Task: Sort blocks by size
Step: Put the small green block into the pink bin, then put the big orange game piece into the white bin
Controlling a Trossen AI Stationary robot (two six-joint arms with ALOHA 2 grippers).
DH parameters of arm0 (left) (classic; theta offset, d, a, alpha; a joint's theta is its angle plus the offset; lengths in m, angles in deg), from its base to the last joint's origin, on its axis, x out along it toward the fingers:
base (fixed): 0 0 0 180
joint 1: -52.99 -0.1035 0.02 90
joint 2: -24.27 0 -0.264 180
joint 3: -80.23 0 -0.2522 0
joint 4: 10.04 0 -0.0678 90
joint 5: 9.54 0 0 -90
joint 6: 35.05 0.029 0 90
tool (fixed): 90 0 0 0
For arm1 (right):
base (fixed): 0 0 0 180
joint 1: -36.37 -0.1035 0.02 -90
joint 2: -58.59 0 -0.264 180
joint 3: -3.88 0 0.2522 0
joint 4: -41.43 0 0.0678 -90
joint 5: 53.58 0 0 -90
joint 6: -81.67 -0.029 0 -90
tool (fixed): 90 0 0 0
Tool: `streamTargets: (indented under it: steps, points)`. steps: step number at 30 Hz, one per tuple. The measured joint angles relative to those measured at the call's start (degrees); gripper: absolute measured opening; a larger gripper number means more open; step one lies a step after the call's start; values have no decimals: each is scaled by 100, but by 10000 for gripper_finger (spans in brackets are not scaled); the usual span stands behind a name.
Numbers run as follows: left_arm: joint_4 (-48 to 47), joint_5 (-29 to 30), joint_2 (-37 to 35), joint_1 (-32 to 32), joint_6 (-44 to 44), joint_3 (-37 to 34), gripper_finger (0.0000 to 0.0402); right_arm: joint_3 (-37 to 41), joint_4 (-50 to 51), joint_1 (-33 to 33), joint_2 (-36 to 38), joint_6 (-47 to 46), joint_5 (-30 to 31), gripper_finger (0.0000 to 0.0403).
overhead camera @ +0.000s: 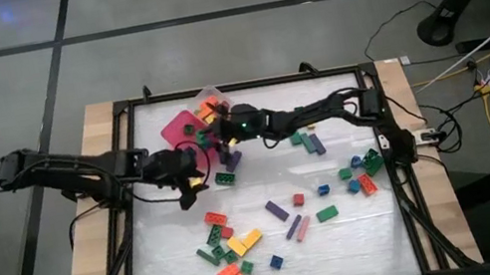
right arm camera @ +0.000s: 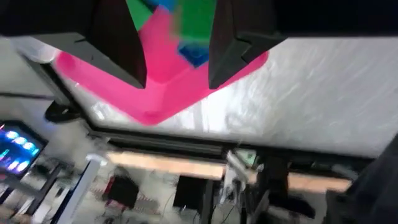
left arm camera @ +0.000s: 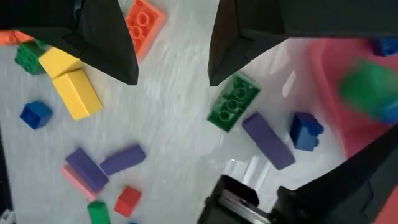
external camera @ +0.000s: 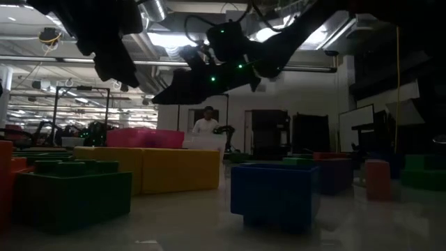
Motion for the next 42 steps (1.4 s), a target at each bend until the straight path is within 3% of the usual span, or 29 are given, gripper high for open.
streamTargets:
  steps: [7, 16, 23, 30, 42]
  points:
    - [41, 10, 11, 243, -9, -2, 182, -272, 928, 0, 72, -6, 27, 190]
    - [351, 9, 687, 900, 260, -9, 182, -869, 5076, 0, 1089, 441, 153, 182]
    - [417, 6, 1317, 1389, 1230, -9, 182, -882, 7012, -5, 1989, 361, 133, 182]
    - [492, 6, 1749, 1501, 1741, -11, 182, -879, 7957, -60, 2542, -57, -2, 182]
    - [701, 4, 2105, 1498, 1752, -11, 182, -879, 8800, -725, 2660, -195, -35, 182]
